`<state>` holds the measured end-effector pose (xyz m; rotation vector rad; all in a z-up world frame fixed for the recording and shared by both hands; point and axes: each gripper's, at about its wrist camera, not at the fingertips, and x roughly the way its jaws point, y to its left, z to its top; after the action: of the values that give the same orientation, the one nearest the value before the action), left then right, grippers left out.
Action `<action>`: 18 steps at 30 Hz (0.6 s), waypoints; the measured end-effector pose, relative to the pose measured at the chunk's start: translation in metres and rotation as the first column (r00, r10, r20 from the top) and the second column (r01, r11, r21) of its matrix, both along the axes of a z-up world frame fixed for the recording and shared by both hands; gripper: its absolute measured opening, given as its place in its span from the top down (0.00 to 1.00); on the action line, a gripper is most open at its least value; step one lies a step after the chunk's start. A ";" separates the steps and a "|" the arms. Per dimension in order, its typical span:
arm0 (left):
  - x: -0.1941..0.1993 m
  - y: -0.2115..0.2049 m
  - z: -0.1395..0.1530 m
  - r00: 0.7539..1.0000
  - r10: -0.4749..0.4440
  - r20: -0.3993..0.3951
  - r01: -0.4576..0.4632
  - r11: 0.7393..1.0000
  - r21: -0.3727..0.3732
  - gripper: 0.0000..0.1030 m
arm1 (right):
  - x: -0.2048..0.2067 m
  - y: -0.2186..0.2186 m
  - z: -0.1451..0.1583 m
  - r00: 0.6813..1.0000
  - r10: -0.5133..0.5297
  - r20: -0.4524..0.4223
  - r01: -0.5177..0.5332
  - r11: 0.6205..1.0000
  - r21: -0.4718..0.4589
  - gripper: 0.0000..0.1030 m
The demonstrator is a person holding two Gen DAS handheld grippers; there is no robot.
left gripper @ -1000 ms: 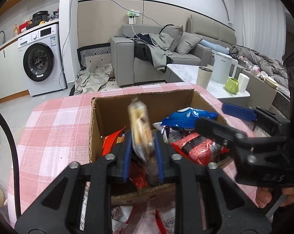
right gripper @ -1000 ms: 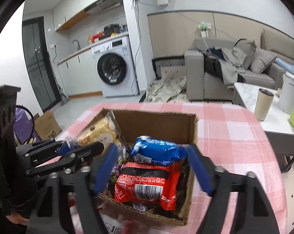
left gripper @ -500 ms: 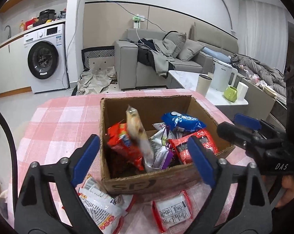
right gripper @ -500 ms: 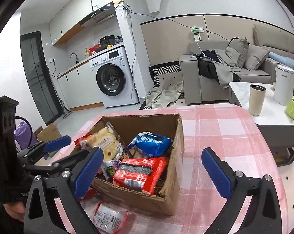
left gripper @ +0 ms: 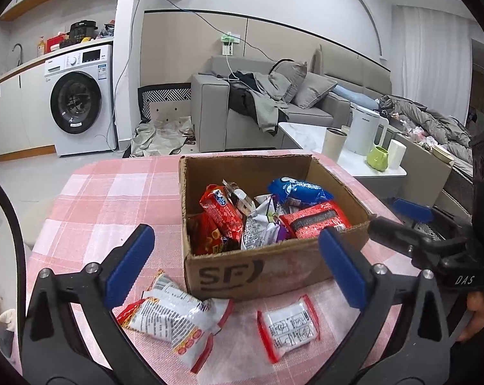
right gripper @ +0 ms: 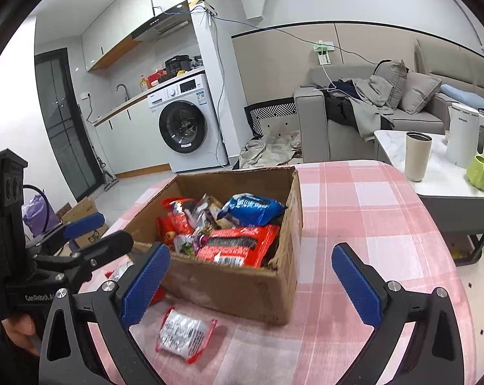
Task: Organize snacks
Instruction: 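Move both tools toward the white-red chip bag and small white-red pack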
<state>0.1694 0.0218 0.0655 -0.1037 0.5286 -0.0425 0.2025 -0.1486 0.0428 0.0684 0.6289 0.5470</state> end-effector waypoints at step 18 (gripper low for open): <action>-0.049 0.010 -0.005 1.000 0.014 0.004 -0.014 0.999 0.033 0.01 | -0.031 -0.001 0.000 1.000 0.002 -0.003 -0.002 1.000 -0.024 0.00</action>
<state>0.1200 0.0314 0.0606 -0.0754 0.5244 -0.0204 0.1716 -0.1498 0.0425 0.0466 0.6384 0.5412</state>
